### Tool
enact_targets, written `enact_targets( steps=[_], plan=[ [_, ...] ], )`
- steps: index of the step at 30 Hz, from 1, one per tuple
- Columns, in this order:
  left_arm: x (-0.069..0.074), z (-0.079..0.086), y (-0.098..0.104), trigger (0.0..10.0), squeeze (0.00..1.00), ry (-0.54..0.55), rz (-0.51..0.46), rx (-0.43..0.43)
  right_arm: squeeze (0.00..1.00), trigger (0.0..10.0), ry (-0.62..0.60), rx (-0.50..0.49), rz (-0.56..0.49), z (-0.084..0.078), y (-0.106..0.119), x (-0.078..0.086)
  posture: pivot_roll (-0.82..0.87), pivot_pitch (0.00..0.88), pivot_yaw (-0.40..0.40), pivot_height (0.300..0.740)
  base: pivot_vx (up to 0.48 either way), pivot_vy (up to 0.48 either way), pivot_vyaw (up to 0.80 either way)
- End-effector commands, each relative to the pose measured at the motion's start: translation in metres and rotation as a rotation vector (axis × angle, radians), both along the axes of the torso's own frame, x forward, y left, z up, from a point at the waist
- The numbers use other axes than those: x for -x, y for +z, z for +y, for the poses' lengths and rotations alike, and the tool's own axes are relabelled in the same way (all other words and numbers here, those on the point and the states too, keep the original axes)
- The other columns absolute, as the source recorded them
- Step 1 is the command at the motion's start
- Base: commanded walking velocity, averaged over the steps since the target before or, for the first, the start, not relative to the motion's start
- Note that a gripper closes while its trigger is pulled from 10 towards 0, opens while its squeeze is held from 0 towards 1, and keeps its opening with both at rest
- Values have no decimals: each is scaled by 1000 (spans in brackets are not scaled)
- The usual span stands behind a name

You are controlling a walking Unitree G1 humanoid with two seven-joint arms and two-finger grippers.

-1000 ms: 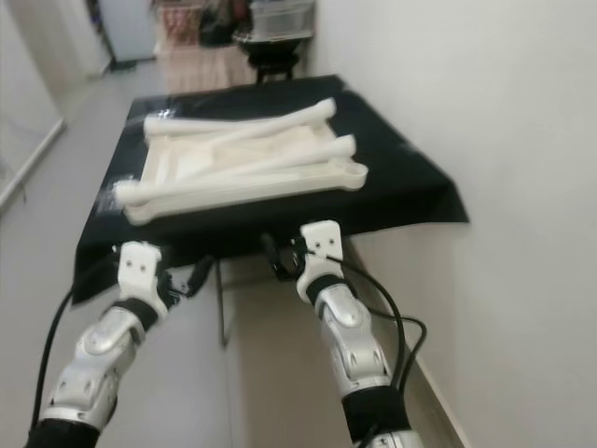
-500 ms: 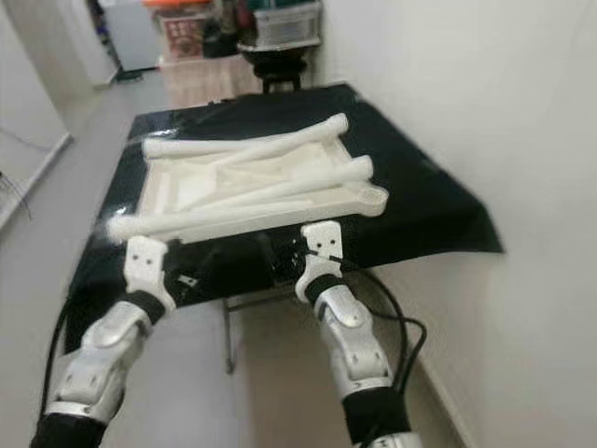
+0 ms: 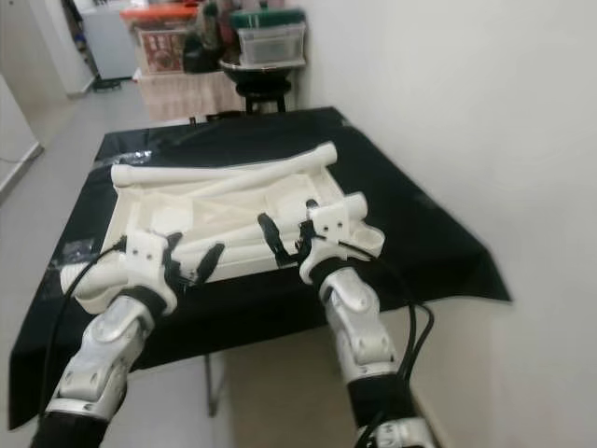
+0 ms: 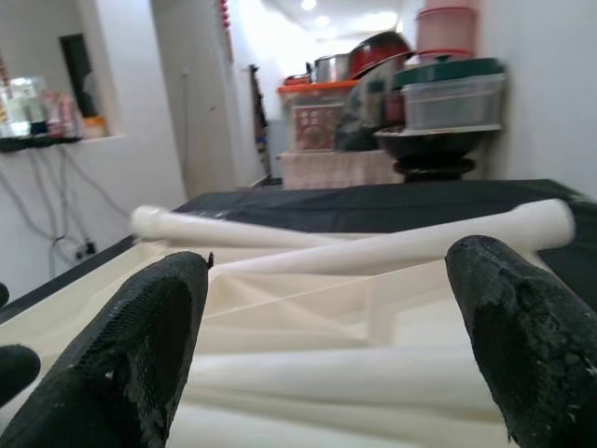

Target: Building children table

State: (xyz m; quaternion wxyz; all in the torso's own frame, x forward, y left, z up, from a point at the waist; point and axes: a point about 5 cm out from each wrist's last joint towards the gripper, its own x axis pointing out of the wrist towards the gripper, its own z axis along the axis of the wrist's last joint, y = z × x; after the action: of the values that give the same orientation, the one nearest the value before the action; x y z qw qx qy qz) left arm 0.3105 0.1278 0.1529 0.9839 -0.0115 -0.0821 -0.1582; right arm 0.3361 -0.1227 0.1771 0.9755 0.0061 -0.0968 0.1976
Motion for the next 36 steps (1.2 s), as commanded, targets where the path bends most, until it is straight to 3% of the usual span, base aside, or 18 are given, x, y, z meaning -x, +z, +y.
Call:
enact_targets(
  steps=[1,11,27,31,36],
  plan=[
    [0,-3,2,10000,0,-12,-2,6,0,10000,2,1,-13,-2,3,0,-50,0,39,740,356,0,0],
    [-2,-1,1,10000,0,15,14,1,0,10000,67,83,-39,5,6,2,-56,0,43,740,339,0,0],
    [-6,7,-4,10000,0,96,57,13,0,10000,130,73,-8,15,-1,8,-51,0,49,740,0,0,0],
    [-5,7,-2,10000,0,96,44,3,0,10000,115,122,-3,12,-2,7,-53,0,51,740,0,0,800],
    [-5,6,-3,10000,0,95,49,-3,0,10000,100,101,-10,11,0,6,-54,0,52,740,0,0,800]
  ],
)
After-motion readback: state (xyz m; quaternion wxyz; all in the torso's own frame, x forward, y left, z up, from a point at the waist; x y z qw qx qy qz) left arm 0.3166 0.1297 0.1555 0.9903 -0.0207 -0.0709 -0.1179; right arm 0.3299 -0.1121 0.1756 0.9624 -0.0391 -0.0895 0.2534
